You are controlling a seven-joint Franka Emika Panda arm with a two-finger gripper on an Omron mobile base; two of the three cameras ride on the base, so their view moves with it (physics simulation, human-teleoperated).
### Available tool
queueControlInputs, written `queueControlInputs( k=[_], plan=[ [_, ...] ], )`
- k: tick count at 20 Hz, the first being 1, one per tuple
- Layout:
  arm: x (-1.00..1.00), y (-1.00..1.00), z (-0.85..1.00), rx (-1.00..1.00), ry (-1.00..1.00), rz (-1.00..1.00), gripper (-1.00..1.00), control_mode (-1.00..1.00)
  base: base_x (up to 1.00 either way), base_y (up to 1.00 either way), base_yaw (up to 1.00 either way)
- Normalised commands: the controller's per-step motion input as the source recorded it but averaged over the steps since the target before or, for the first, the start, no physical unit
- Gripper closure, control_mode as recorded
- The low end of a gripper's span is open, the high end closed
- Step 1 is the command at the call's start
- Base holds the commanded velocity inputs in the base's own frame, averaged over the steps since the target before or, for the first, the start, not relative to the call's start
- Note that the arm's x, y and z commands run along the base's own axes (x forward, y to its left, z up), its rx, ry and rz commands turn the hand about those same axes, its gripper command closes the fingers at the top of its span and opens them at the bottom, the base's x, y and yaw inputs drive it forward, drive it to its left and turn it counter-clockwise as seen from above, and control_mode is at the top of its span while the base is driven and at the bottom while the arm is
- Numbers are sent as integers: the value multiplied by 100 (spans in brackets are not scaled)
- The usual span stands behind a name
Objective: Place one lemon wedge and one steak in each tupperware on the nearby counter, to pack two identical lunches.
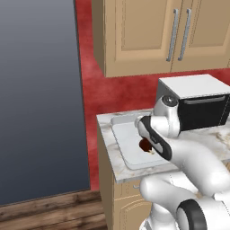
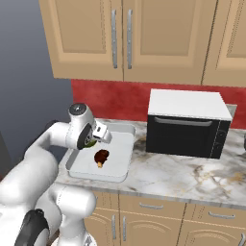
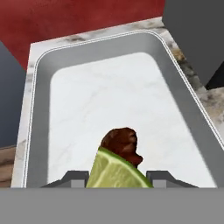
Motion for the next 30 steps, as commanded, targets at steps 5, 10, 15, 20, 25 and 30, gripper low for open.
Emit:
queueControlInputs(
  k=[5,10,15,20,25,30],
  plan=[
    [51,12,-49,0,-5,0,100,-100,0,0,0],
    [49,1,-15,0,2,0,100,-100,0,0,0],
    [59,0,-11,0,0,0,100,-100,0,0,0],
    [38,0,-30,0,0,0,100,-100,0,0,0],
    [32,0,-12,0,0,0,-100,-100,0,0,0],
    [-2,-2,25,0,0,0,-100,-100,0,0,0]
  ],
)
